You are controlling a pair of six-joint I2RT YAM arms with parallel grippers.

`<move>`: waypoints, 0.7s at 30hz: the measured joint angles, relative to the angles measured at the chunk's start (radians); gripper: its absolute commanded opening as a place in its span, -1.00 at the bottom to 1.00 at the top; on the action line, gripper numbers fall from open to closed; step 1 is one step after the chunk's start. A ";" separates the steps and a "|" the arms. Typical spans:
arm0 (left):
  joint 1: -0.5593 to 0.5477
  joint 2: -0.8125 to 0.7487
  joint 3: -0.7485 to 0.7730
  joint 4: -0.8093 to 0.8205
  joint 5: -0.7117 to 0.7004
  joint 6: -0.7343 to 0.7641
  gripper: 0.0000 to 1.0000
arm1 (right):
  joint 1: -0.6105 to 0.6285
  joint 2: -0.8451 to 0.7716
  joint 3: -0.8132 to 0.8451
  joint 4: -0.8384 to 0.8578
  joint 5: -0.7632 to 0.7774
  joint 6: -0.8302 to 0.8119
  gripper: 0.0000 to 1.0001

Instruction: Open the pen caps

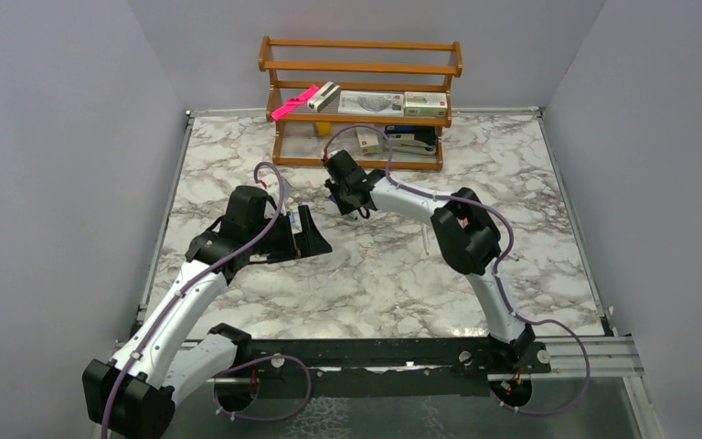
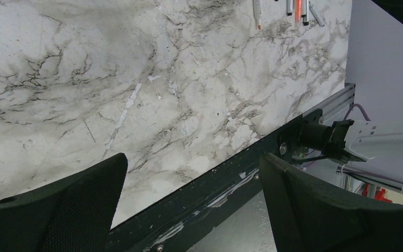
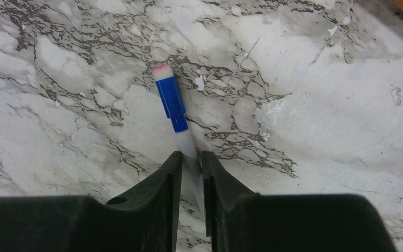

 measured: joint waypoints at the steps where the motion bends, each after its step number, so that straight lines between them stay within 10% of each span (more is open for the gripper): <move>1: 0.000 0.000 -0.002 0.002 0.001 0.000 0.98 | 0.001 0.000 -0.003 0.002 0.002 0.002 -0.67; 21: 0.000 -0.014 -0.053 0.051 0.038 -0.020 0.98 | 0.005 -0.337 -0.382 -0.078 -0.141 0.033 -0.86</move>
